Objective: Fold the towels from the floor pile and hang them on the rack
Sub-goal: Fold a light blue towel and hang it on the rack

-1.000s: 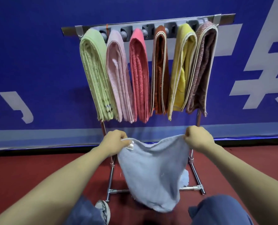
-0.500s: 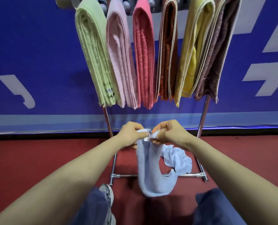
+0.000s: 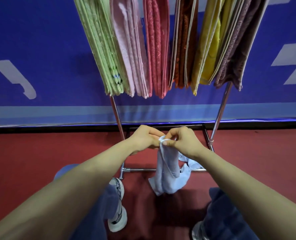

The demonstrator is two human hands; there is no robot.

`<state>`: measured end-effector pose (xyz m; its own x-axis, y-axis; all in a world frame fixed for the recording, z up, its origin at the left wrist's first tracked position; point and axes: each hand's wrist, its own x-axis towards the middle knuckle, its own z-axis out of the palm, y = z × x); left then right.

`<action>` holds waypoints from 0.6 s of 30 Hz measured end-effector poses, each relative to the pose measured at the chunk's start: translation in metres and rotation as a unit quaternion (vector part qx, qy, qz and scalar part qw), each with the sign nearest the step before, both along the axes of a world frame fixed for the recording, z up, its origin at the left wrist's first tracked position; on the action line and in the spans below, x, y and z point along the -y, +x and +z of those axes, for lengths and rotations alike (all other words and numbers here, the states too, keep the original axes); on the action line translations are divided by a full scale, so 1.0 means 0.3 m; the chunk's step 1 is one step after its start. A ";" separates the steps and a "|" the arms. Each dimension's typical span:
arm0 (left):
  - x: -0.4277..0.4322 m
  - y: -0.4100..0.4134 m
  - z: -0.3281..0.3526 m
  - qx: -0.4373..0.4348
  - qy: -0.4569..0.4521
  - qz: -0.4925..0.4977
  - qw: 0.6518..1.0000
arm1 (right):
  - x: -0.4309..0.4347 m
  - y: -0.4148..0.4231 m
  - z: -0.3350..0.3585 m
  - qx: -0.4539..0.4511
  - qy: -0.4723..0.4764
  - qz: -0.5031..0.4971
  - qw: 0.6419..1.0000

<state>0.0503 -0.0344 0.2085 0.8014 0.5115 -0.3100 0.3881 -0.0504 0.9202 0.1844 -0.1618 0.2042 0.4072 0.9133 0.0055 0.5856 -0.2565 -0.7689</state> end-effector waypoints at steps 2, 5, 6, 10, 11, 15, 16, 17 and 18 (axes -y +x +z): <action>0.000 -0.008 -0.017 -0.011 0.005 -0.007 1.000 | 0.007 -0.005 -0.025 0.015 -0.017 0.000 1.000; -0.004 -0.009 -0.034 -0.035 0.040 -0.028 0.998 | 0.011 -0.007 -0.051 0.016 -0.030 0.000 0.999; -0.004 -0.009 -0.036 -0.038 0.049 -0.033 0.998 | 0.009 -0.003 -0.056 0.017 -0.035 -0.002 0.999; -0.002 -0.004 -0.027 -0.041 0.069 -0.049 0.996 | 0.005 0.006 -0.056 0.017 -0.047 -0.023 0.998; 0.001 -0.003 -0.022 -0.044 0.077 -0.055 0.995 | 0.005 0.007 -0.054 0.012 -0.047 -0.029 0.998; 0.010 0.003 -0.005 -0.051 0.143 -0.074 0.986 | 0.015 0.004 -0.042 0.001 -0.054 -0.047 0.997; 0.013 0.004 0.001 -0.057 0.166 -0.085 0.981 | 0.020 0.000 -0.037 -0.005 -0.059 -0.049 0.997; 0.016 0.007 0.008 -0.064 0.192 -0.100 0.974 | 0.027 -0.006 -0.032 -0.022 -0.061 -0.048 0.997; 0.019 0.010 0.016 -0.071 0.214 -0.117 0.967 | 0.034 -0.011 -0.029 -0.051 -0.059 -0.047 0.996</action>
<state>0.0532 -0.0401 0.2132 0.8760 0.4265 -0.2251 0.4403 -0.5168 0.7342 0.1812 -0.1721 0.1955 0.4842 0.8627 -0.1459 0.4757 -0.3995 -0.7837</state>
